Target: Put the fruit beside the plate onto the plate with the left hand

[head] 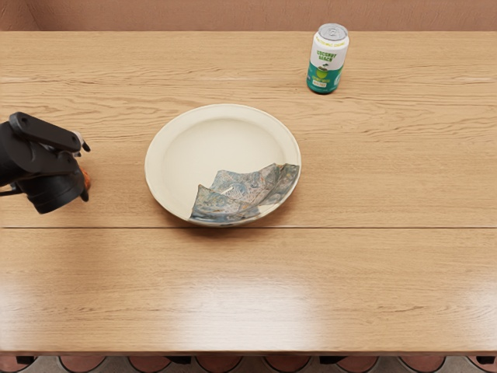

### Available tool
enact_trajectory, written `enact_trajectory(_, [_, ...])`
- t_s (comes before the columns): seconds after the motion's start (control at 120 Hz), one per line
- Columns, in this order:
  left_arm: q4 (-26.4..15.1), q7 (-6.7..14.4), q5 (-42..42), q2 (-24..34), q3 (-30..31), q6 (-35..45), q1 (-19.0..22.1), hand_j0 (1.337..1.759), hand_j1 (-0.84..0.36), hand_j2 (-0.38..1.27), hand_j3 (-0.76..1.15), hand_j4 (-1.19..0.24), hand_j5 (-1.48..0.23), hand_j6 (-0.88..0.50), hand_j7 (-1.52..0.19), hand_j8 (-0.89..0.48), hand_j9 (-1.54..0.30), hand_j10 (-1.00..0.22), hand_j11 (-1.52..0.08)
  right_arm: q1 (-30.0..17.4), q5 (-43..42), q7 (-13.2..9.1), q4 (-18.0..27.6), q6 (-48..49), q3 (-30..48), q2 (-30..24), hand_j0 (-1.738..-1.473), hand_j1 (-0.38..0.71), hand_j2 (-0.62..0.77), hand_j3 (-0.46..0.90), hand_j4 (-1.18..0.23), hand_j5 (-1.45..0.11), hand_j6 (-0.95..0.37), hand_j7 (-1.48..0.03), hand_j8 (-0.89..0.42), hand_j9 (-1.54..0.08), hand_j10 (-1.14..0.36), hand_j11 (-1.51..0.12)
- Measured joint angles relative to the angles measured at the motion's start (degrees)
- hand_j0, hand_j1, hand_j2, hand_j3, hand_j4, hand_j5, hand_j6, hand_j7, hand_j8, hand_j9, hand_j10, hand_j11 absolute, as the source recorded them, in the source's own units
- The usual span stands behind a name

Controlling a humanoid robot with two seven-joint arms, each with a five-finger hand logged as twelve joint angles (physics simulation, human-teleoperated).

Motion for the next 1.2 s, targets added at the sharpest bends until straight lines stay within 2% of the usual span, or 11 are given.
enact_trajectory(0.35, [0.06, -0.08, 0.02, -0.07, 0.01, 0.03, 0.73, 1.658, -0.05, 0.07, 0.0, -0.33, -0.43, -0.33, -0.43, -0.33, -0.43, -0.33, -0.43, 0.0, 0.0, 0.0, 0.0, -0.03, 0.0, 0.0, -1.658, -0.32, 0.0, 0.0, -0.02, -0.03, -0.02, -0.03, -0.02, -0.03, -0.02, -0.03])
enact_trajectory(0.683, [1.9, -0.07, -0.02, -0.09, 0.1, 0.1, 2.22, 1.658, -0.1, 0.08, 0.0, -0.37, -0.48, -0.37, -0.48, -0.37, -0.48, -0.37, -0.48, 0.0, 0.0, 0.0, -0.01, -0.02, 0.0, 0.0, -1.658, -0.32, 0.0, 0.0, -0.02, -0.03, -0.02, -0.03, -0.02, -0.03, -0.02, -0.03])
enact_trajectory(0.8, [2.0, -0.06, -1.43, -0.09, 0.04, -0.18, 2.14, 1.658, -0.24, 0.11, 0.0, -0.49, -0.64, -0.49, -0.64, -0.49, -0.64, -0.49, -0.64, 0.0, 0.0, 0.0, 0.0, -0.02, 0.0, 0.0, -1.658, -0.32, 0.0, 0.0, -0.02, -0.03, -0.02, -0.03, -0.02, -0.03, -0.02, -0.03])
enact_trajectory(0.858, [2.04, -0.12, -2.15, -0.09, -0.01, -0.38, 2.22, 1.656, -0.29, 0.21, 0.0, -0.59, -0.74, -0.46, -0.75, -0.44, -0.76, -0.58, -0.76, 0.0, 0.0, 0.0, 0.01, -0.02, 0.0, 0.0, -1.658, -0.32, 0.0, 0.0, -0.02, -0.03, -0.02, -0.03, -0.02, -0.03, -0.02, -0.03])
enact_trajectory(0.917, [2.06, -0.21, -3.22, -0.09, -0.02, -0.47, 2.22, 1.654, -0.31, 0.29, 0.0, -0.67, -0.83, -0.45, -0.84, -0.42, -0.86, -0.6, -0.87, 0.0, 0.0, 0.0, 0.0, -0.02, 0.0, 0.0, -1.658, -0.32, 0.0, 0.0, -0.02, -0.03, -0.02, -0.03, -0.02, -0.03, -0.02, -0.03])
enact_trajectory(1.058, [1.87, -0.31, -5.59, 0.78, 0.1, -0.85, 1.52, 1.652, -0.33, 0.38, 0.0, -0.74, -1.02, -0.38, -1.01, -0.35, -1.02, -0.56, -1.02, 0.0, 0.0, 0.0, 0.01, -0.03, 0.0, 0.0, -1.658, -0.32, 0.0, 0.0, -0.02, -0.03, -0.02, -0.03, -0.02, -0.03, -0.02, -0.03])
enact_trajectory(1.1, [1.77, -0.3, -6.28, 1.14, 0.15, -0.92, 1.14, 1.652, -0.37, 0.5, 0.0, -0.75, -1.06, -0.37, -1.04, -0.32, -1.05, -0.53, -1.04, 0.0, 0.0, 0.0, 0.0, -0.03, 0.0, 0.0, -1.658, -0.32, 0.0, 0.0, -0.02, -0.03, -0.02, -0.03, -0.02, -0.03, -0.02, -0.03])
enact_trajectory(1.142, [1.62, -0.25, -6.76, 1.74, 0.21, -1.0, 0.27, 1.652, -0.37, 0.51, 0.0, -0.75, -1.1, -0.36, -1.08, -0.31, -1.07, -0.52, -1.06, 0.0, 0.0, 0.0, 0.01, -0.04, 0.0, 0.0, -1.658, -0.32, 0.0, 0.0, -0.02, -0.03, -0.02, -0.03, -0.02, -0.03, -0.02, -0.03])
enact_trajectory(1.2, [1.43, -0.19, -7.11, 2.77, 0.26, -1.03, -0.91, 1.652, -0.34, 0.44, 0.0, -0.75, -1.13, -0.37, -1.09, -0.31, -1.08, -0.53, -1.07, 0.0, 0.0, 0.0, 0.01, -0.05, 0.0, 0.0, -1.658, -0.32, 0.0, 0.0, -0.02, -0.03, -0.02, -0.03, -0.02, -0.03, -0.02, -0.03])
